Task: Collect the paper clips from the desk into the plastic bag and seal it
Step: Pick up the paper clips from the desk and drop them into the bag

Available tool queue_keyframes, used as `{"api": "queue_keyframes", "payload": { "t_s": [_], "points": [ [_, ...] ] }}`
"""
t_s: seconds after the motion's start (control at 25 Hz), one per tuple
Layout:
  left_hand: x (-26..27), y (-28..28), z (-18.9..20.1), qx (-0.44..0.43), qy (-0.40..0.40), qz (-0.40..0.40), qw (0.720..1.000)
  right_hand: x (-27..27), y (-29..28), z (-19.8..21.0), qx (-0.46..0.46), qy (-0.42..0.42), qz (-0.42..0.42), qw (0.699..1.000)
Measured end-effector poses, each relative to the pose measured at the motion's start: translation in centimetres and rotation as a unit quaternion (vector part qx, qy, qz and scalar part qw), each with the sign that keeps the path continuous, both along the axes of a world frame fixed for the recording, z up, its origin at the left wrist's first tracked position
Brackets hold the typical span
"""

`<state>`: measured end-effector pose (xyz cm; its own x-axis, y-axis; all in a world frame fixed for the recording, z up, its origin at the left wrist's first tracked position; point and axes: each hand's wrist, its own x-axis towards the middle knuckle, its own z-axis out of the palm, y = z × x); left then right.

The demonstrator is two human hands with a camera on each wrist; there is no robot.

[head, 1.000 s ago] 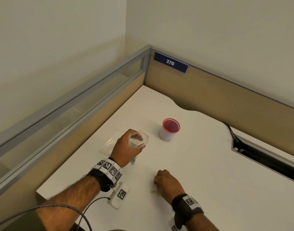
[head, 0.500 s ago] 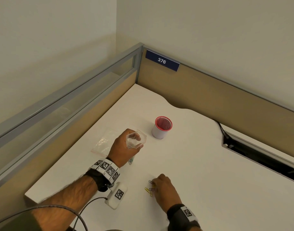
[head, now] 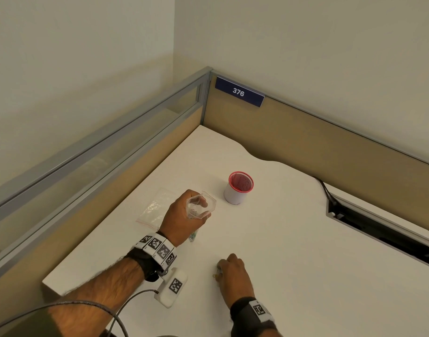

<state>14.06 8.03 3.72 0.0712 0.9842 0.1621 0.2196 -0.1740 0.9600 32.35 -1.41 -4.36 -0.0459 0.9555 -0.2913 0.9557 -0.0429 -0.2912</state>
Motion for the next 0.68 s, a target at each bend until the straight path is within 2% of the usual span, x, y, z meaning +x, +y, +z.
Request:
{"api": "queue_keyframes", "payload": {
  "t_s": [0.16,0.36,0.68],
  "points": [
    [-0.1,0.0,-0.1,-0.001,-0.007,-0.003,1.000,-0.1,1.6,0.4,-0.013,-0.004,0.004,1.000],
    [0.0,-0.2,-0.3,-0.004,-0.012,-0.004,1.000,0.6,4.2,0.7,-0.058,0.030,-0.024,0.998],
    [-0.5,0.2,-0.4,-0.009,-0.012,0.003,1.000,3.0,5.3,0.4,-0.038,0.073,-0.076,0.994]
  ]
}}
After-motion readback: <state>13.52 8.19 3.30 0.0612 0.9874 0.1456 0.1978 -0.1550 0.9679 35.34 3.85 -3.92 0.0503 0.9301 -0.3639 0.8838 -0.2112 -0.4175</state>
